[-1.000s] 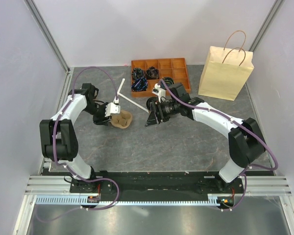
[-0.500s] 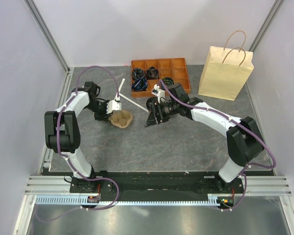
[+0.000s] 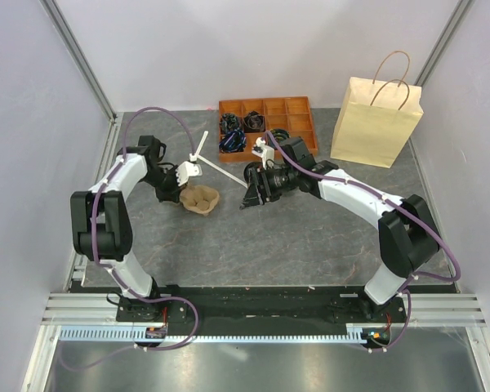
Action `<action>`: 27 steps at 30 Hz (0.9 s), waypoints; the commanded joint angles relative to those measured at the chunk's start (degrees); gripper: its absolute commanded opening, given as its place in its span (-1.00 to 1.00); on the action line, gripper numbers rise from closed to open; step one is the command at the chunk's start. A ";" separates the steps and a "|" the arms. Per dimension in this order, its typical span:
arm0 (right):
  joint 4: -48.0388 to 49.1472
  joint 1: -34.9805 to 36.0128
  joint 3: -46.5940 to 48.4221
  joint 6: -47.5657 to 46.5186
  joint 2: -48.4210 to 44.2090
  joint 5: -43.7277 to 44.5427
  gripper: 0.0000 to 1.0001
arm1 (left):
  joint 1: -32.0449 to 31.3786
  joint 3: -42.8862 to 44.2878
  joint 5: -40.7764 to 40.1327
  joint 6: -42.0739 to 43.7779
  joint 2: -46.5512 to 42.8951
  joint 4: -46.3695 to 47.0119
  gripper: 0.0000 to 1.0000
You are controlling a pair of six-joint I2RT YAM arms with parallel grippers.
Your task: Pack the takeout coffee
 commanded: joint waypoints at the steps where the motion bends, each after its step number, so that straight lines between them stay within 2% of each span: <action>1: 2.67 0.67 3.08 -0.36 0.06 0.29 0.39 | -0.06 -1.09 -0.68 -18.75 -5.78 -2.25 -0.96; 7: 3.37 2.51 4.84 -0.28 0.58 3.88 0.36 | -0.06 -5.83 0.98 -44.05 -12.80 -0.85 -0.96; 14: 12.06 6.38 2.12 8.85 1.54 9.95 0.26 | 0.03 -10.41 4.33 -68.39 -18.87 5.04 -0.96; 19: 19.36 10.51 2.90 17.46 6.29 8.38 0.32 | 0.21 -14.09 7.48 -80.01 -21.77 8.72 -0.96; 23: 20.77 13.41 6.67 18.09 9.89 10.74 0.32 | 0.21 -17.79 10.39 -89.93 -25.47 12.95 -0.96; 27: 21.30 14.30 8.35 20.55 12.00 14.52 0.15 | 2.49 -20.61 13.38 -96.28 -28.19 15.85 -0.96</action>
